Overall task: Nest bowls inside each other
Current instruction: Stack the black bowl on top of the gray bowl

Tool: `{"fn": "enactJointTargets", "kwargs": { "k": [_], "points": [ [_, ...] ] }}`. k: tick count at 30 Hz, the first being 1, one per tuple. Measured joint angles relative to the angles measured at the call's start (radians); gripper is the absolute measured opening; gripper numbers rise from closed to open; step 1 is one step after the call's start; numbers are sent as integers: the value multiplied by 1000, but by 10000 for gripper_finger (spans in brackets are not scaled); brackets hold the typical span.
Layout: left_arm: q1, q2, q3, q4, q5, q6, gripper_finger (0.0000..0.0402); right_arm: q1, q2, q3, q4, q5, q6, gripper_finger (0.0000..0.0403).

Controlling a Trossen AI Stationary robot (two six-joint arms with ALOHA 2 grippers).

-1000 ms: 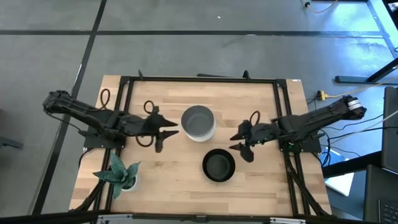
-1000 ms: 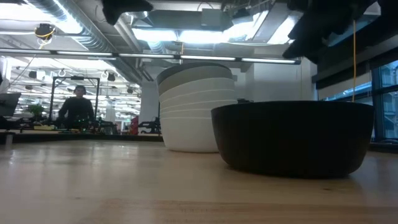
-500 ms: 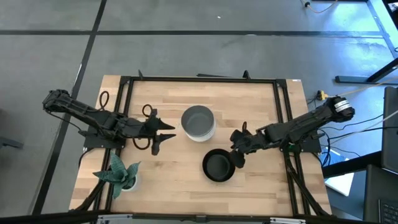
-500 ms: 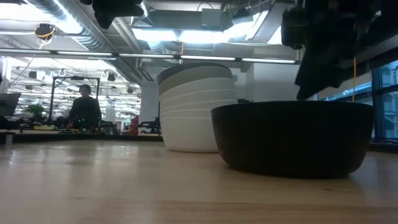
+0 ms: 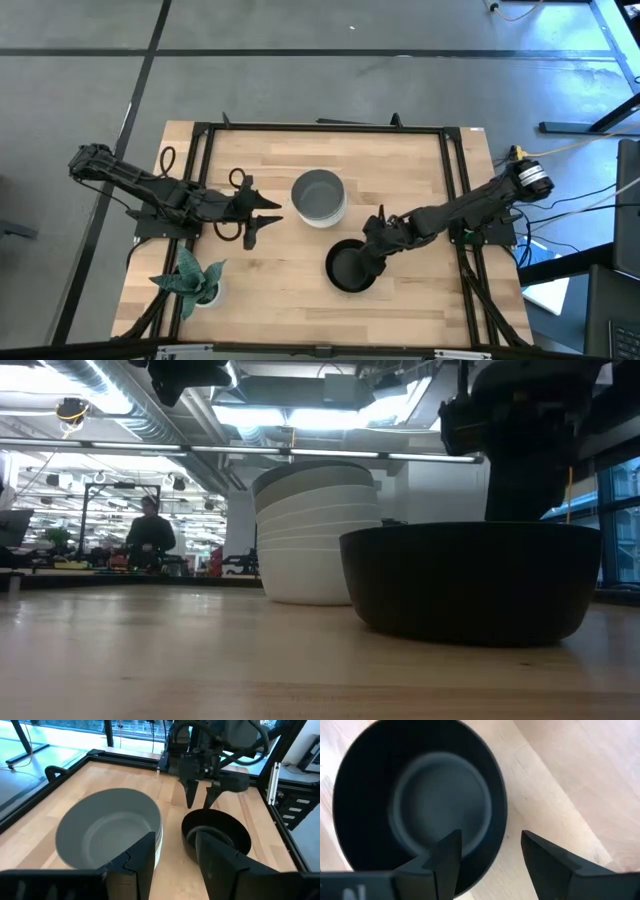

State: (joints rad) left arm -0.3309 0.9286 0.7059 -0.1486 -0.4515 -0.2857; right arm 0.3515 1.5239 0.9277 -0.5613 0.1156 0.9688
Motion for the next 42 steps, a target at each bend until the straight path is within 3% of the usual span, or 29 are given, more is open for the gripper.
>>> {"fn": "enactJointTargets", "kwargs": {
  "k": [7,11,21,32,36,42],
  "points": [
    [0,1,0,0,1,-4,137,0,77,39,-37,-13,-2,205],
    [0,1,0,0,1,-26,137,-1,96,42,-48,-26,11,180],
    [0,1,0,0,2,-28,137,-1,97,43,-52,-41,12,15],
    [0,1,0,0,2,-29,137,-14,96,74,-91,-50,9,7],
    [0,1,0,0,9,-29,137,-40,96,193,-221,-54,-67,6],
    [0,1,0,0,11,-29,137,-107,96,453,-455,25,-226,6]
  ]
}}
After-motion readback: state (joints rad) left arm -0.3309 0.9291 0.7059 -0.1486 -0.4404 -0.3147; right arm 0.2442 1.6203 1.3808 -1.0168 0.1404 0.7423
